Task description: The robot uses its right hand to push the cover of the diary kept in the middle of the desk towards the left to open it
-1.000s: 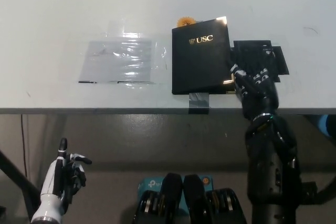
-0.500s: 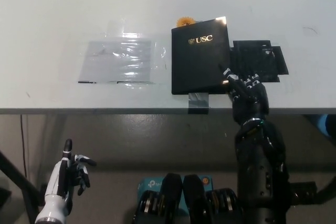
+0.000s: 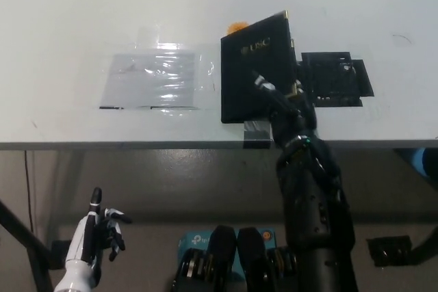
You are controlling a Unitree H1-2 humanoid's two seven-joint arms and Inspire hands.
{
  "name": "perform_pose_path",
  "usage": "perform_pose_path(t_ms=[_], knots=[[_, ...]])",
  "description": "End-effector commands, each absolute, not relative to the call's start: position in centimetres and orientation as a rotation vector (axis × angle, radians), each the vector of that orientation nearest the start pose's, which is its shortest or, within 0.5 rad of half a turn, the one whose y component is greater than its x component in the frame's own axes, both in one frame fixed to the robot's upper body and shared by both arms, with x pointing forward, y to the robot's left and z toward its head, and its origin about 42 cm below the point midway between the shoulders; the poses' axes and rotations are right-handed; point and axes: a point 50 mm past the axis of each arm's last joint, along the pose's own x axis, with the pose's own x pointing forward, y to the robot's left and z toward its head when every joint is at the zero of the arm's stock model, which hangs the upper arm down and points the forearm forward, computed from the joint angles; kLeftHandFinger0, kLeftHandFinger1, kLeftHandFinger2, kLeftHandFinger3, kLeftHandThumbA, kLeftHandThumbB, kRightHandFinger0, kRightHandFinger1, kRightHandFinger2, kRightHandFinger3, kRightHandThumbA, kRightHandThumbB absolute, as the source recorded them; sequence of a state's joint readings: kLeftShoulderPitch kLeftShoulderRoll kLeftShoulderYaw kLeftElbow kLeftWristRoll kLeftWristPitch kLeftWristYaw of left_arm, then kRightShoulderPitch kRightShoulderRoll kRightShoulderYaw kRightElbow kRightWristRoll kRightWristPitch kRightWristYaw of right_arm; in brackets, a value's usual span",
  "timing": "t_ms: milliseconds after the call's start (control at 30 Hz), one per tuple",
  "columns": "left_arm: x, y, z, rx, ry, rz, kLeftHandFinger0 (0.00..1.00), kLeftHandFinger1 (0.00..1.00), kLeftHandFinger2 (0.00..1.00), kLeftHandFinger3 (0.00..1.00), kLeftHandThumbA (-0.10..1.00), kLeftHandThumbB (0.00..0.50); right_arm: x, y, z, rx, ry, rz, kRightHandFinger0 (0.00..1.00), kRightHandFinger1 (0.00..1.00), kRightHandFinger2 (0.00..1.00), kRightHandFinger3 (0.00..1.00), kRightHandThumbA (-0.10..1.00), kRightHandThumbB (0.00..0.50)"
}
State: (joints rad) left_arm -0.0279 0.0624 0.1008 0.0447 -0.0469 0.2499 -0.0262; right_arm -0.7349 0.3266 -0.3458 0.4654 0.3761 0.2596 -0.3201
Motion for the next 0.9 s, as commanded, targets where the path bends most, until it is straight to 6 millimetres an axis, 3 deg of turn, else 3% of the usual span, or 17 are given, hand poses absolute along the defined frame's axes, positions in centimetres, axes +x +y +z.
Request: perform_pose_path(t_ms=[0,267,333,400,467,500,600,733,767,833,867], knots=[[29.4,25.2,8.3,0.014,0.235,0.061,0.07,0.17,0.13,0.31,1.00,0.492,47.3,-4.5,24.2,0.748,0.154,-0.053,0.85,0.90,0.92,0.98,1.00,0.229],[29.3,24.8,8.2,0.018,0.232,0.037,0.05,0.16,0.13,0.33,1.00,0.492,47.3,-4.0,23.7,0.740,0.147,-0.070,0.83,0.89,0.91,0.98,1.00,0.253],[29.6,24.6,8.4,0.012,0.233,0.027,0.10,0.18,0.13,0.30,1.00,0.469,47.3,-3.8,23.6,0.721,0.141,-0.062,0.80,0.87,0.90,0.96,1.00,0.272],[29.8,24.6,8.7,0.013,0.235,0.028,0.10,0.17,0.13,0.29,1.00,0.490,47.4,-3.5,23.7,0.680,0.129,-0.050,0.78,0.87,0.90,0.96,1.00,0.264],[30.1,24.8,9.0,0.028,0.229,0.024,0.11,0.19,0.14,0.31,1.00,0.495,47.5,-2.9,23.7,0.616,0.126,-0.007,0.81,0.88,0.92,0.96,1.00,0.264],[30.1,24.9,9.1,0.021,0.223,0.023,0.08,0.18,0.13,0.33,1.00,0.500,46.8,-1.9,23.4,0.528,0.108,0.062,0.88,0.94,0.99,1.00,1.00,0.250],[30.1,25.1,9.2,0.028,0.218,0.019,0.04,0.16,0.12,0.33,1.00,0.500,45.8,-0.5,22.5,0.397,0.108,0.140,0.94,0.98,1.00,1.00,1.00,0.276],[30.2,24.9,9.2,0.035,0.216,-0.011,0.11,0.19,0.14,0.35,1.00,0.500,44.5,1.4,21.4,0.277,0.086,0.208,1.00,1.00,1.00,1.00,1.00,0.286],[30.2,24.7,9.1,0.044,0.223,-0.014,0.12,0.20,0.15,0.36,1.00,0.500,44.5,1.7,21.4,0.274,0.082,0.211,1.00,1.00,1.00,1.00,1.00,0.325],[30.3,24.6,8.9,0.049,0.208,-0.017,0.12,0.19,0.16,0.36,1.00,0.500,44.5,2.5,22.3,0.237,0.058,0.221,1.00,1.00,1.00,1.00,1.00,0.335],[30.2,24.5,8.9,0.048,0.210,-0.013,0.10,0.18,0.15,0.35,1.00,0.500,44.6,2.9,22.7,0.203,0.032,0.222,1.00,1.00,1.00,1.00,1.00,0.297]])
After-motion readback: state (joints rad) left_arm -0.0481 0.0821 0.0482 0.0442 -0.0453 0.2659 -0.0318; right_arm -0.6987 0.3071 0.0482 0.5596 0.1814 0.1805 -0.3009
